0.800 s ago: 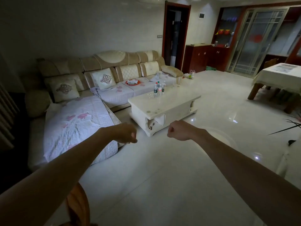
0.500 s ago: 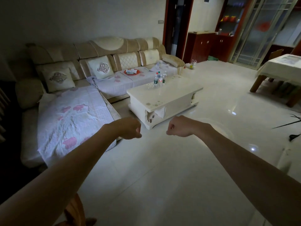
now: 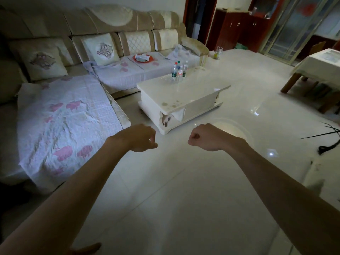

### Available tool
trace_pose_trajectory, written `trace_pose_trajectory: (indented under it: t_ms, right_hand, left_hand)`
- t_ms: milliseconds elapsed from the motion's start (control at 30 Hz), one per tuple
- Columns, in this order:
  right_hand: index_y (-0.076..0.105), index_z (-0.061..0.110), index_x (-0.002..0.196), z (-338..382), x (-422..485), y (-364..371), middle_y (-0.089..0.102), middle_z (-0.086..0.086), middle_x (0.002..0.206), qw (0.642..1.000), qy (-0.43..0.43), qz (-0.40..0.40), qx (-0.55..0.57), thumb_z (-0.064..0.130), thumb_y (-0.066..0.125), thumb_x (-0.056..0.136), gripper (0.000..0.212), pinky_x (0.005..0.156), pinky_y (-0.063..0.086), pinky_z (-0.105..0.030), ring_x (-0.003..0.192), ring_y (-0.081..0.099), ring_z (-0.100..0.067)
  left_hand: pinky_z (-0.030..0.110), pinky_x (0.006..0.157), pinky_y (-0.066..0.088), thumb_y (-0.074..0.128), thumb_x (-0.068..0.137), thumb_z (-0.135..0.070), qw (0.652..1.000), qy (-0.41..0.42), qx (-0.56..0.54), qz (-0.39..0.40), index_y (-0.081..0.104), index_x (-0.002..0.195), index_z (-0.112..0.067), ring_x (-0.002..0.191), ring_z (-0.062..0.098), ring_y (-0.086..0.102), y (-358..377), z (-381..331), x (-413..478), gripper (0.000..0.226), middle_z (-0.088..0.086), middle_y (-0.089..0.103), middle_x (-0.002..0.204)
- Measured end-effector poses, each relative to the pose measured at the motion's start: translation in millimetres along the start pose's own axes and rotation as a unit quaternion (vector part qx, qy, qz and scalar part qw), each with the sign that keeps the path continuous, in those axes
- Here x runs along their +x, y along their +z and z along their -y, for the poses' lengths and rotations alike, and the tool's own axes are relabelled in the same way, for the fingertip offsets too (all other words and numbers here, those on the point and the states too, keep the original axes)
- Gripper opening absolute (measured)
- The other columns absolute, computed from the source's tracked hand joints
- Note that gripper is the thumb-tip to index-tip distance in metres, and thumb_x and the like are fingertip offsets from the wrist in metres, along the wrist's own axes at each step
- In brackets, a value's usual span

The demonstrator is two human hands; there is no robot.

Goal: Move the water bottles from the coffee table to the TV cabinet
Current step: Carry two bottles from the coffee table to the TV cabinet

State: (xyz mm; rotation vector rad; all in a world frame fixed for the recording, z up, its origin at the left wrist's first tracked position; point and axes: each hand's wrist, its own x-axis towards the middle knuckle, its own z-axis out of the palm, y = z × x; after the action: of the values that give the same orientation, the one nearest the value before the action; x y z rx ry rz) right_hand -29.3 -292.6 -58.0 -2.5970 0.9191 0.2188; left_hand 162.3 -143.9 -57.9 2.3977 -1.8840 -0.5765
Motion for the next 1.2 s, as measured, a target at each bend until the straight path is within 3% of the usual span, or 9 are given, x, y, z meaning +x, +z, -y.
trace_pose_trajectory:
  t_ms: [133, 333, 500, 633, 800, 1033, 1200]
  right_hand:
    - [0.072, 0.017, 0.096, -12, 28, -5, 0.063, 0.007, 0.087, 1.000, -0.003, 0.001, 0.013, 0.034, 0.058, 0.090, 0.023, 0.064, 0.038, -0.022, 0.078, 0.057, -0.010]
    - [0.071, 0.014, 0.095, -50, 79, -18, 0.070, 0.001, 0.091, 1.000, -0.014, 0.012, 0.015, 0.035, 0.058, 0.090, 0.025, 0.078, 0.050, -0.031, 0.085, 0.063, -0.016]
    - [0.071, 0.013, 0.089, -97, 134, -39, 0.072, -0.005, 0.085, 1.000, -0.027, 0.001, 0.013, 0.039, 0.056, 0.088, 0.029, 0.082, 0.054, -0.038, 0.084, 0.066, -0.021]
    - [0.069, 0.010, 0.095, -133, 167, -67, 0.071, -0.005, 0.096, 0.998, -0.042, -0.014, 0.042, 0.034, 0.058, 0.089, 0.027, 0.086, 0.052, -0.039, 0.092, 0.064, -0.022]
    - [0.070, 0.005, 0.092, -171, 211, -93, 0.072, -0.015, 0.091, 0.997, -0.057, -0.008, 0.041, 0.035, 0.056, 0.090, 0.034, 0.081, 0.053, -0.040, 0.087, 0.066, -0.028]
    - [0.068, 0.005, 0.090, -182, 275, -106, 0.071, -0.011, 0.088, 0.995, -0.082, 0.004, 0.048, 0.038, 0.056, 0.087, 0.034, 0.082, 0.053, -0.041, 0.085, 0.065, -0.026]
    - [0.067, 0.004, 0.086, -168, 330, -112, 0.070, -0.011, 0.083, 0.994, -0.096, 0.019, 0.041, 0.035, 0.057, 0.088, 0.032, 0.076, 0.051, -0.036, 0.080, 0.065, -0.024]
  left_hand:
    - [0.027, 0.080, 0.040, 0.055, 0.091, -0.041, 1.000, -0.004, 0.003, 0.018, 0.061, 0.106, -0.020, 0.090, 0.013, 0.050, -6, 7, 30, 0.027, 0.000, 0.062, 0.111]
    - [0.026, 0.078, 0.037, 0.056, 0.091, -0.041, 0.999, -0.015, -0.008, 0.031, 0.061, 0.106, -0.020, 0.089, 0.012, 0.049, -16, 5, 83, 0.026, -0.005, 0.054, 0.096]
    - [0.026, 0.077, 0.037, 0.056, 0.090, -0.041, 0.998, -0.044, 0.013, 0.047, 0.062, 0.106, -0.018, 0.089, 0.013, 0.049, -31, -3, 143, 0.028, 0.002, 0.063, 0.108]
    - [0.025, 0.078, 0.035, 0.055, 0.091, -0.039, 0.997, -0.073, 0.015, 0.038, 0.063, 0.109, -0.015, 0.094, 0.016, 0.051, -53, -20, 194, 0.031, 0.005, 0.063, 0.111]
    - [0.028, 0.084, 0.039, 0.054, 0.092, -0.038, 0.996, -0.089, 0.006, 0.016, 0.063, 0.112, -0.013, 0.107, 0.022, 0.055, -72, -34, 240, 0.032, 0.007, 0.063, 0.113]
    - [0.033, 0.084, 0.047, 0.057, 0.091, -0.036, 0.993, -0.108, -0.024, -0.048, 0.065, 0.104, -0.014, 0.096, 0.021, 0.058, -86, -8, 277, 0.027, 0.004, 0.064, 0.103]
    - [0.032, 0.083, 0.047, 0.058, 0.090, -0.039, 0.992, -0.119, -0.038, -0.035, 0.064, 0.102, -0.017, 0.090, 0.015, 0.055, -95, 35, 310, 0.026, -0.002, 0.061, 0.094]
